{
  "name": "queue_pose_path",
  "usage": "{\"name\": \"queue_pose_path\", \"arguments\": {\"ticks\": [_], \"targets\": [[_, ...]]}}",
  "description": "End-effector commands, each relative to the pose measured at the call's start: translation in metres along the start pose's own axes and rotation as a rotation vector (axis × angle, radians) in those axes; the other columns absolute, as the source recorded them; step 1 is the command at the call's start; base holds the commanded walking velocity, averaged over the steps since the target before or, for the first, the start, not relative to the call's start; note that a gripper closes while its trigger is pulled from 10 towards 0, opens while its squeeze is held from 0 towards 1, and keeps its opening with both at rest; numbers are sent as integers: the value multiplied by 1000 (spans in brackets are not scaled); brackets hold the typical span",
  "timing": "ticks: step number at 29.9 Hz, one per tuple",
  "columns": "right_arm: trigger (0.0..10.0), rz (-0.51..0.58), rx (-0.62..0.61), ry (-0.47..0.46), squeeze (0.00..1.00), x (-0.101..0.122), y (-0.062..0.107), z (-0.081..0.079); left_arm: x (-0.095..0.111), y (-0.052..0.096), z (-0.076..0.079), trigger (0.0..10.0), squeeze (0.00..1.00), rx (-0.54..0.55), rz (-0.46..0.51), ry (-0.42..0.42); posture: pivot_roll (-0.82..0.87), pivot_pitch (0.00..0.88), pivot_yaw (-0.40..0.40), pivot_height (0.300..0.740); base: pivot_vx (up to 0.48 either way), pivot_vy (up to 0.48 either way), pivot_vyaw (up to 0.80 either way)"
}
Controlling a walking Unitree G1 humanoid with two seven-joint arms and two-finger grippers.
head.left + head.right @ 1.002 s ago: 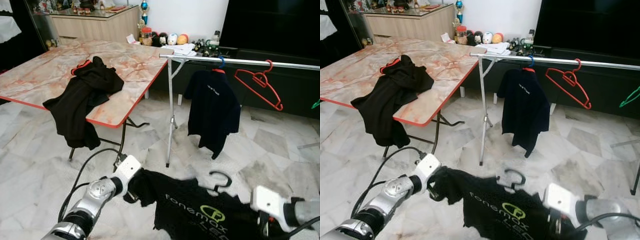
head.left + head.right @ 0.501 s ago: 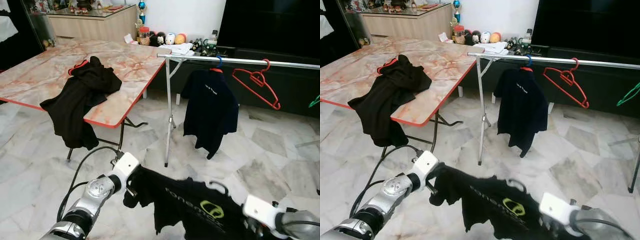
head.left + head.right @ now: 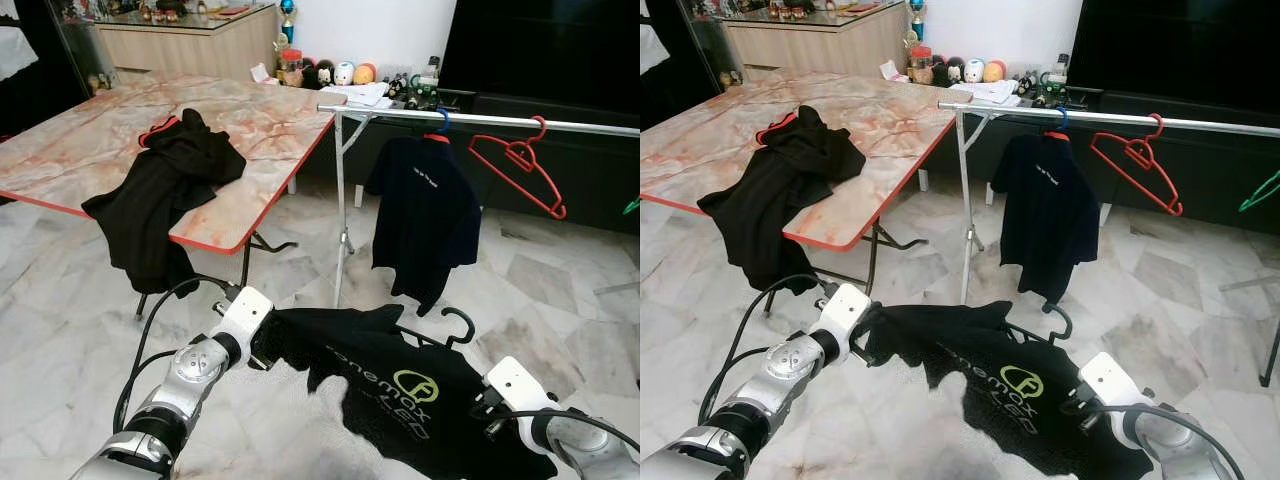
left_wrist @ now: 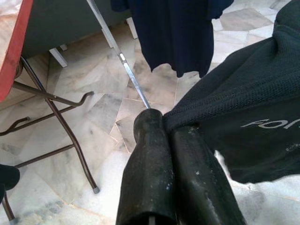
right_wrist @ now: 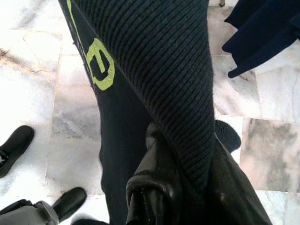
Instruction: Hang hanger
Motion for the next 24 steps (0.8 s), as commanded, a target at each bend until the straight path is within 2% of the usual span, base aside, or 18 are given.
{"name": "queue_pose_path", "arguments": {"ticks": [1,16,17,19,20,24], "targets": [[0,-34,-73,-47,0,-12,9,17,-7,7,-21,0,0,83,-28,12,-80,40,38,740,0,0,0],[0,-34,-73,-47,0,-12,9,17,-7,7,-21,0,0,83,-28,12,-80,40,38,740,0,0,0],[0,49,60,-46,0,5,3,-5,-15,6,-2,0,0,-29,-78,-57,-81,28,40,740,0,0,0],[0,100,246,33,0,21,0,-32,-23,7,28,0,0,-224,-122,-142,-81,28,40,740,0,0,0],[0,103,303,64,0,24,1,-39,-24,7,36,0,0,-283,-122,-165,-79,29,40,740,0,0,0],[0,85,379,114,0,22,4,-47,-18,8,42,0,0,-339,-80,-181,-78,32,41,740,0,0,0]]}}
Point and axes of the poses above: a point about 5 cm out from each wrist's last joint towards the gripper, its own y axis pointing back from the gripper into the wrist, its own x axis along the axis of the wrist's last joint, z = x × y, the point moved 3 cm from there along -y, pointing out of the wrist towards the gripper, and after that the axes turned 11 degrees about -y, right-handed, at the moved point
